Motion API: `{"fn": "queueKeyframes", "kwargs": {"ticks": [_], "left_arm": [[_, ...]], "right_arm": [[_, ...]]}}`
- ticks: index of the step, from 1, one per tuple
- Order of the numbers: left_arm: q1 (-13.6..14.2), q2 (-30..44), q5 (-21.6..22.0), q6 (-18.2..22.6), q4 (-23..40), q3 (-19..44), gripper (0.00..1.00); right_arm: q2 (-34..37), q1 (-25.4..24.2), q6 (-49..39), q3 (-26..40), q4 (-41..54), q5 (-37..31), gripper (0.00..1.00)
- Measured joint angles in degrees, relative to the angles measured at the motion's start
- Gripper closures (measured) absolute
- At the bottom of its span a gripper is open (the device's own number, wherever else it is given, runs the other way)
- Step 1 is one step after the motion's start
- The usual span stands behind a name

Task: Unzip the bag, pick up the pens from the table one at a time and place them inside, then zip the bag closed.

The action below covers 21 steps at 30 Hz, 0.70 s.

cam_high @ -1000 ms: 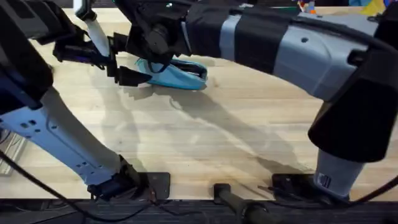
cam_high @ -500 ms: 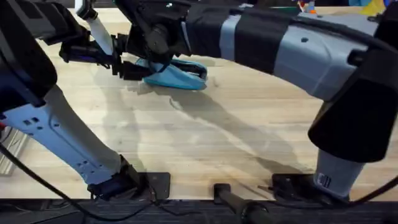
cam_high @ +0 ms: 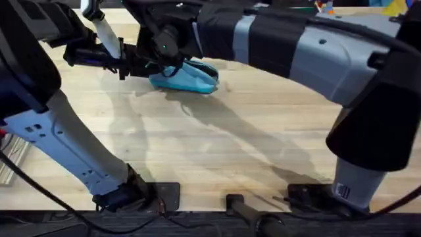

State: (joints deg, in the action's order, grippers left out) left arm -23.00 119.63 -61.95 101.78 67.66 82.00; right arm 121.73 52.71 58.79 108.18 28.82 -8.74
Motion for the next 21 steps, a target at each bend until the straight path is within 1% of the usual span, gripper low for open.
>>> {"fn": "queueKeyframes", "kwargs": {"ticks": [9, 15, 21], "left_arm": [[0.0, 0.0, 0.0, 0.0, 0.0, 0.0, 0.960], [0.1, 0.0, 0.0, 0.0, -0.2, 0.0, 0.959], [0.3, 0.0, 0.0, 0.0, -0.2, 0.0, 0.959]], "right_arm": [[0.0, -0.8, -7.7, 0.1, 2.0, -0.3, 0.971], [0.0, -3.4, -11.0, 0.5, 8.2, 0.1, 0.971], [-0.1, -6.9, -12.3, 1.0, 15.5, 1.3, 0.971]]}}
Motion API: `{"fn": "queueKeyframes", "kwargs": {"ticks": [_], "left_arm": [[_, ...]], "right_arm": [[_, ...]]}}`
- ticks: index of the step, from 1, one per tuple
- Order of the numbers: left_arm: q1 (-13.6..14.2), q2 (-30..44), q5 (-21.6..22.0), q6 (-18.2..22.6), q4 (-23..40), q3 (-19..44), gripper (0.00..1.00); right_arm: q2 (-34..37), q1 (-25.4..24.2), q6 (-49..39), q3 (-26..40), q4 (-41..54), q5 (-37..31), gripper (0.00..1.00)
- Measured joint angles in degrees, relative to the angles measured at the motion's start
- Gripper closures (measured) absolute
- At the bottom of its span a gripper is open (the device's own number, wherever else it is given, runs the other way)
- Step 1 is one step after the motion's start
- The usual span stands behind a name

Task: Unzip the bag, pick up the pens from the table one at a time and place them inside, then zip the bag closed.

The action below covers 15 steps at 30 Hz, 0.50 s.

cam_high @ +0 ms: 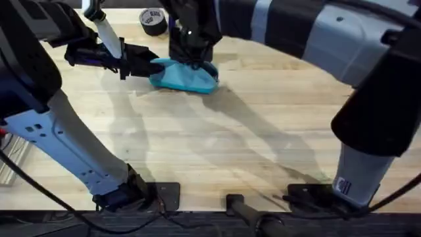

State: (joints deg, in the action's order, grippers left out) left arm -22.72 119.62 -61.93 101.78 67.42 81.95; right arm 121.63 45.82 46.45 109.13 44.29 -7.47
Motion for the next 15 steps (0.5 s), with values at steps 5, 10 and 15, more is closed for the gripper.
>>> {"fn": "queueKeyframes", "kwargs": {"ticks": [5, 10, 15], "left_arm": [[0.0, 0.0, 0.0, 0.0, 0.0, -0.1, 0.959], [0.1, 0.0, 0.0, 0.0, -0.2, -0.1, 0.959], [0.2, 0.0, -0.3, 0.0, 0.1, -0.1, 0.959]], "right_arm": [[-0.4, -2.7, -1.5, 0.6, 5.5, 0.4, 0.970], [-0.4, -4.5, -4.0, 0.6, 7.0, 1.1, 0.970], [-2.3, -8.3, -7.0, 0.6, 9.8, 1.9, 0.970]]}}
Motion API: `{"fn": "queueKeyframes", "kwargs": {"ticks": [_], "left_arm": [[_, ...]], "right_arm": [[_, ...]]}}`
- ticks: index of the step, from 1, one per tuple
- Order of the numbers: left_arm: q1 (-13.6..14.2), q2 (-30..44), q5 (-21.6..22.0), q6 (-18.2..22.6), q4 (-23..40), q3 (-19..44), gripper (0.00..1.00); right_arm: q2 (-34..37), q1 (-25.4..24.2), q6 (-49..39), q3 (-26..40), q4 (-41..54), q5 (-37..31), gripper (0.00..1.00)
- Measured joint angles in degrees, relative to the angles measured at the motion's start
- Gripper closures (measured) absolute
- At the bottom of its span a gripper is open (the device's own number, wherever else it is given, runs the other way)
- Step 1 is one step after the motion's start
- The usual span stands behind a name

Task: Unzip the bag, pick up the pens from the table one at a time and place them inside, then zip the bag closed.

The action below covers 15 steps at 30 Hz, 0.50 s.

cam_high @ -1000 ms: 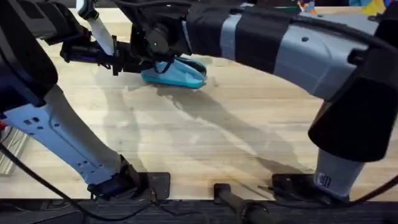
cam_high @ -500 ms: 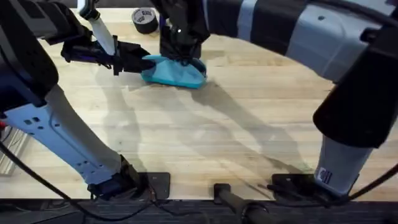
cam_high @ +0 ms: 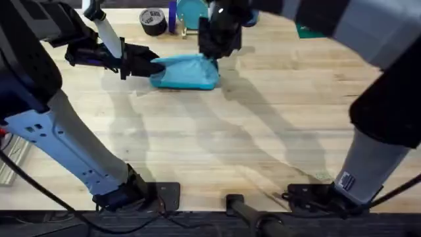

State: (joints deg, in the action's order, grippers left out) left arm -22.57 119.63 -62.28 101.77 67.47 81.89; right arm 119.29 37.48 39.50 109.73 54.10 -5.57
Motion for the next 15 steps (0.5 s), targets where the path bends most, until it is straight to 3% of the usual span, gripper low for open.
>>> {"fn": "queueKeyframes", "kwargs": {"ticks": [7, 10, 15], "left_arm": [[0.7, 0.0, -1.2, 0.0, 0.9, 0.0, 0.959], [1.0, 0.0, -1.5, 0.0, 1.2, -0.1, 0.959], [1.0, 0.0, -1.8, 0.0, 1.3, -0.1, 0.959]], "right_arm": [[-2.2, -4.9, -4.2, 0.0, 1.0, 2.0, 0.970], [-2.2, -7.0, -6.0, 0.0, 1.1, 5.9, 0.969], [-2.2, -8.1, -6.5, -0.1, 1.3, 8.0, 0.969]]}}
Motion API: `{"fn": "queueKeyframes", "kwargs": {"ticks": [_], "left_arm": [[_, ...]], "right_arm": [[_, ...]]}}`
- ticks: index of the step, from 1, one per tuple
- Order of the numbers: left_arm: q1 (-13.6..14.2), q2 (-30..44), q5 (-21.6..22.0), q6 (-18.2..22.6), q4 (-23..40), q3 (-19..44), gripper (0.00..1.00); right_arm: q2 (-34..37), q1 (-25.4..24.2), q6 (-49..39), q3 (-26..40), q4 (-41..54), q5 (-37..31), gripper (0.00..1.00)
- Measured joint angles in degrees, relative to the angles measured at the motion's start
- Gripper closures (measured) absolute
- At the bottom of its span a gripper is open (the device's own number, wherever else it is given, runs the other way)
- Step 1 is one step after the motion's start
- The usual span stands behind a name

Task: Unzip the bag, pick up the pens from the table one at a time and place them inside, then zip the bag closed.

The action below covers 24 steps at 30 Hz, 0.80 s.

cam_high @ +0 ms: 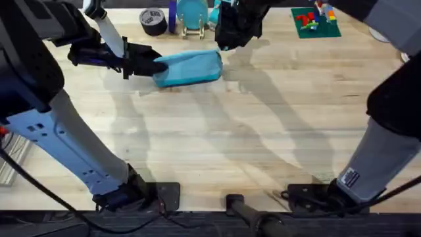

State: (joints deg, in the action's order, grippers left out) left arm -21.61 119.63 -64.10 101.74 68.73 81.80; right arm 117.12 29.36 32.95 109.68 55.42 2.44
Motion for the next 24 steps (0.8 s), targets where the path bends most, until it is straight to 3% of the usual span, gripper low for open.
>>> {"fn": "queueKeyframes", "kwargs": {"ticks": [6, 17, 24], "left_arm": [[0.0, 0.0, 0.0, 0.0, 0.0, 0.0, 0.959], [0.3, 0.0, 0.0, 0.0, 0.1, -0.1, 0.959], [0.3, 0.0, 0.0, 0.0, 0.0, -0.2, 0.959]], "right_arm": [[0.0, -0.9, -0.2, -3.9, -2.3, -1.2, 0.969], [-1.4, -1.5, 7.6, -22.9, -19.8, -2.6, 0.968], [-3.2, -1.3, 10.8, -26.7, -22.7, -2.6, 0.968]]}}
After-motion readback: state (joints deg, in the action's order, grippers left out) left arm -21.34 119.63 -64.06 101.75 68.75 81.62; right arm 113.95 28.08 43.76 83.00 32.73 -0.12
